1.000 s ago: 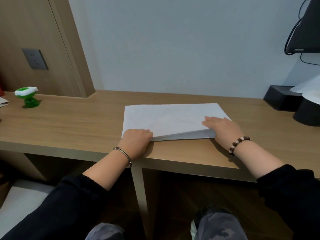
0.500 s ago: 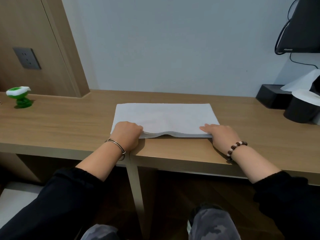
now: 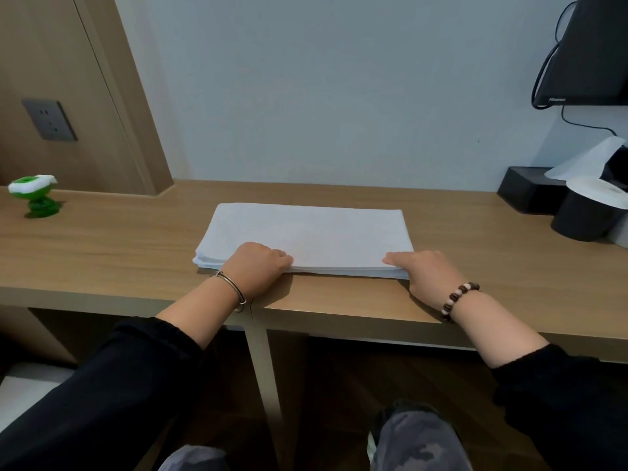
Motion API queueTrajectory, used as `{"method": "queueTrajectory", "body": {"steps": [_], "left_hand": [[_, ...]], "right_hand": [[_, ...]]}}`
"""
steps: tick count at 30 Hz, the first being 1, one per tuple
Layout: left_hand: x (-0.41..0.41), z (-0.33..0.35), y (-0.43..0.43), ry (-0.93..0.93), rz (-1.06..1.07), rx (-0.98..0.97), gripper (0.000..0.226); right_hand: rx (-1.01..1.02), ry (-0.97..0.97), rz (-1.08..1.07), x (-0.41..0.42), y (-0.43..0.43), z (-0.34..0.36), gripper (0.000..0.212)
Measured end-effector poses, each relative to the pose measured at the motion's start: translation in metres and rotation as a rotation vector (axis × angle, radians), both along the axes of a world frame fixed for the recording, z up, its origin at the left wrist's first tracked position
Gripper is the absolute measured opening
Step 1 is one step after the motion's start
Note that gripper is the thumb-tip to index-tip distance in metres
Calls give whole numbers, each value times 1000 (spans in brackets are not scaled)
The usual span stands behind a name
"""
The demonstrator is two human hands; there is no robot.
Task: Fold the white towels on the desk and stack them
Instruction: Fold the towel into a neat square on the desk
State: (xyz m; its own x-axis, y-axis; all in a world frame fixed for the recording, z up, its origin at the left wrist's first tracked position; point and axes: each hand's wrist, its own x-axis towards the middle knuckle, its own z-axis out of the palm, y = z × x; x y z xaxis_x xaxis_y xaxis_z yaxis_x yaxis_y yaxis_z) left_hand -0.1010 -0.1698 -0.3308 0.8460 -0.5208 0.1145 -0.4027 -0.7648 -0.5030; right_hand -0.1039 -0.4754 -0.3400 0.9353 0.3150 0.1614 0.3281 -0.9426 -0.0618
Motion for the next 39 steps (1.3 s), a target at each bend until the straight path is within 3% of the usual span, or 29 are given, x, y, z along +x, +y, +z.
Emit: {"method": "queueTrajectory", "body": {"steps": [6, 10, 14, 19, 29, 32, 36, 39], "left_hand": [[1, -6, -3, 50, -45, -162, 46], [8, 2, -6, 81, -27, -98, 56], [10, 3, -8, 48, -25, -48, 39], [13, 7, -4, -16, -28, -54, 43], [9, 0, -9, 52, -11, -34, 34], [6, 3, -15, 52, 9, -146, 26], [12, 4, -41, 160, 126, -552, 37], [18, -2, -64, 245, 198, -535, 47]], "right_hand": [[59, 35, 38, -2, -1, -1, 68], [67, 48, 41, -1, -4, 1, 65], [36, 24, 51, 1, 0, 6, 44], [-78, -164, 70, 16, 7, 11, 59], [-93, -8, 82, 12, 4, 4, 66], [-60, -4, 88, 9, 5, 5, 52], [66, 8, 111, 0, 14, 7, 37], [110, 38, 148, -7, 29, 8, 37]]}}
